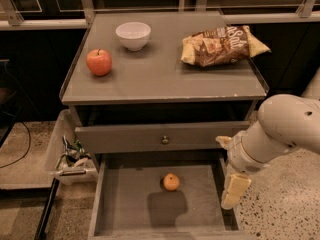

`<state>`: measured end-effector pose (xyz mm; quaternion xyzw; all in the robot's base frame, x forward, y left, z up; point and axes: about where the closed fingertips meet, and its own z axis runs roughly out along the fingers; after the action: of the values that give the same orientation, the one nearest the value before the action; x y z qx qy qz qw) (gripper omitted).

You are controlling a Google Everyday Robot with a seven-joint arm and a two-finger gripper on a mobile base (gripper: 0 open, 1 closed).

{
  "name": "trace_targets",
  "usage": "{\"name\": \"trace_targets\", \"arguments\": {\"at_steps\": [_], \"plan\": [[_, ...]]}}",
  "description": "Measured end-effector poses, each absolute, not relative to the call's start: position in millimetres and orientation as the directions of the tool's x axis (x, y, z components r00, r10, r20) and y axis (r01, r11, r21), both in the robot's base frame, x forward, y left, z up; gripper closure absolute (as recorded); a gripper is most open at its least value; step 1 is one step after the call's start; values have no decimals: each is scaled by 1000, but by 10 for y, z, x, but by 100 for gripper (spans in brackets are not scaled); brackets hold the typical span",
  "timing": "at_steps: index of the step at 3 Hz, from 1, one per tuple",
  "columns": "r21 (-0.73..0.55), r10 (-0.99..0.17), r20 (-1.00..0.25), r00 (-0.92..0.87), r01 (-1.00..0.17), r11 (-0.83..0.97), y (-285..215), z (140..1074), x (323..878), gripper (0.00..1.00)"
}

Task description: Pick orange from middle drawer and place on counter

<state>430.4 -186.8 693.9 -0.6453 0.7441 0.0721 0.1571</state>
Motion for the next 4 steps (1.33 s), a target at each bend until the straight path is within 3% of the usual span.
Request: {"name": "trace_targets", "arguments": {"at_steps": [2,4], "plan": [[-105,-931,-334,-145,-976,190,-1921,6744,4351,0],[-136,-859,-476,-190,-949,285,-2011,5453,4604,0]]}}
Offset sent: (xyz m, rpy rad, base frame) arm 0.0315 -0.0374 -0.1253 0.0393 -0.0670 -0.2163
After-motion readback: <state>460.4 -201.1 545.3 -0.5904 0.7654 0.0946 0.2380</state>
